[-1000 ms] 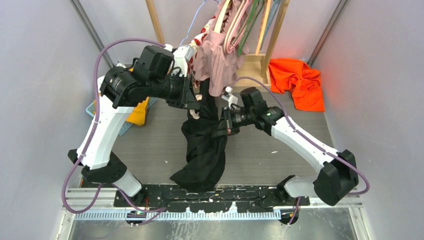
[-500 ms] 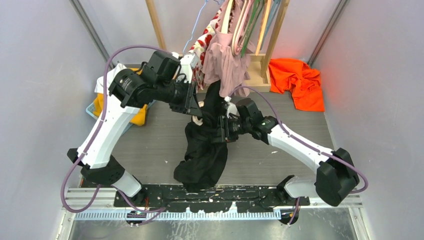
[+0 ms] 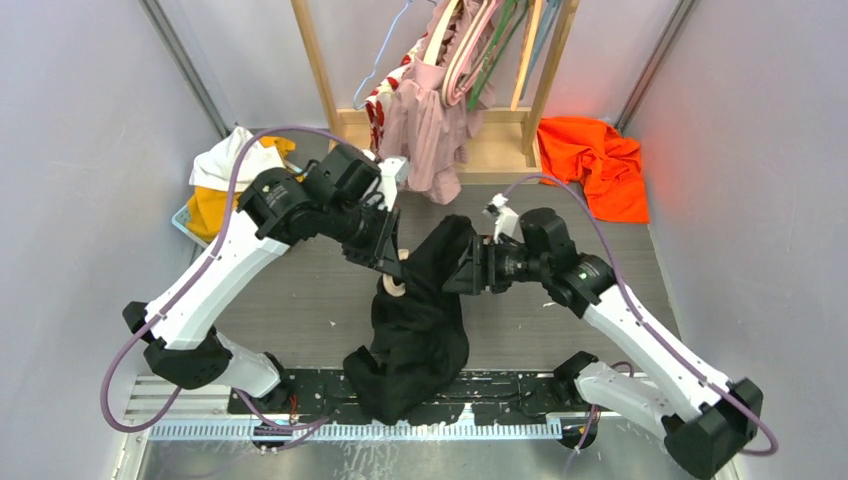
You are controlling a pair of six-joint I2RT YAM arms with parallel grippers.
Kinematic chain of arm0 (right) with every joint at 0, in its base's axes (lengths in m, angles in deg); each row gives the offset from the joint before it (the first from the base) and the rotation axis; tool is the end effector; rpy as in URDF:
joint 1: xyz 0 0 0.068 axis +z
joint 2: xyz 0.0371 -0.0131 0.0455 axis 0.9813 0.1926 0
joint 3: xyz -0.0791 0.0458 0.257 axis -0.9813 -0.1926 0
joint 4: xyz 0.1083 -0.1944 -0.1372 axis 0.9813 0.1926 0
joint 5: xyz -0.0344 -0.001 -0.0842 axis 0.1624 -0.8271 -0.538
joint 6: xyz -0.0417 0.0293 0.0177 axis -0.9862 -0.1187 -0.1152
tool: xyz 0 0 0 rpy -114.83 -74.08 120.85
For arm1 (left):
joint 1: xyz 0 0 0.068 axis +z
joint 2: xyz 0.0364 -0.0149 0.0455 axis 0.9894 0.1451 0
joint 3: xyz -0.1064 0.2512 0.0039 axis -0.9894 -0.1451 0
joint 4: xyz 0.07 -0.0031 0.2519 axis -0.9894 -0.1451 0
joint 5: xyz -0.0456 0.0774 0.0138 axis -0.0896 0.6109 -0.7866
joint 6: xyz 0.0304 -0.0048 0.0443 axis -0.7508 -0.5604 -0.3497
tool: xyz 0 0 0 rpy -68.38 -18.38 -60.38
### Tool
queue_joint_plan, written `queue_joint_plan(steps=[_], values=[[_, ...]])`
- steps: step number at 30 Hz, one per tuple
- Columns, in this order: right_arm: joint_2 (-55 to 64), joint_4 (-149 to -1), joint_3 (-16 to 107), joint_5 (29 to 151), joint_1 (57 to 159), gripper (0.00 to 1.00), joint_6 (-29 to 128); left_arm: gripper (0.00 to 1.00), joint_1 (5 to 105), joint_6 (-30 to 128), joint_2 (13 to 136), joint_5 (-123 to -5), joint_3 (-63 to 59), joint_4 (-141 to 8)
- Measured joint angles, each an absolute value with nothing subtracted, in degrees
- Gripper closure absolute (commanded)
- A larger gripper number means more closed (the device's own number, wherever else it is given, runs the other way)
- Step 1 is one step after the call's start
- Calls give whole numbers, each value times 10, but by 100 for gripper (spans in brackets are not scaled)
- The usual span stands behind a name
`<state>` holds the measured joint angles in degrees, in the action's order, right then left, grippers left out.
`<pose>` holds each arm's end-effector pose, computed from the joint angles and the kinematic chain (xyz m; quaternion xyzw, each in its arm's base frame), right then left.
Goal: Place the skirt on the hanger
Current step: Adjust the skirt on the hanger.
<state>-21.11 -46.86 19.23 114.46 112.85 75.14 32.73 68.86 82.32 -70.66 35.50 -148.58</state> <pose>0.1605 0.1310 0.3038 -0.1390 0.8516 0.4483 0.2336 0.1544 -0.1914 0.4512 0.1840 0.9242 -0.2958 0.1562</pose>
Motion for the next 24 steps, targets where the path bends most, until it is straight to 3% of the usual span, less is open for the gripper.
queue_joint_plan(steps=[4,17,22,24], values=[[-252,-480,164,1146,1081,14,771,93,312,690,821,-706,317,-1481],[-235,-630,23,1224,1069,13,888,93,302,690,808,-714,311,-1471],[-243,-697,10,1215,1074,26,923,93,301,689,808,-733,311,-1453],[-243,-721,9,1210,1075,55,930,93,300,689,808,-737,311,-1447]])
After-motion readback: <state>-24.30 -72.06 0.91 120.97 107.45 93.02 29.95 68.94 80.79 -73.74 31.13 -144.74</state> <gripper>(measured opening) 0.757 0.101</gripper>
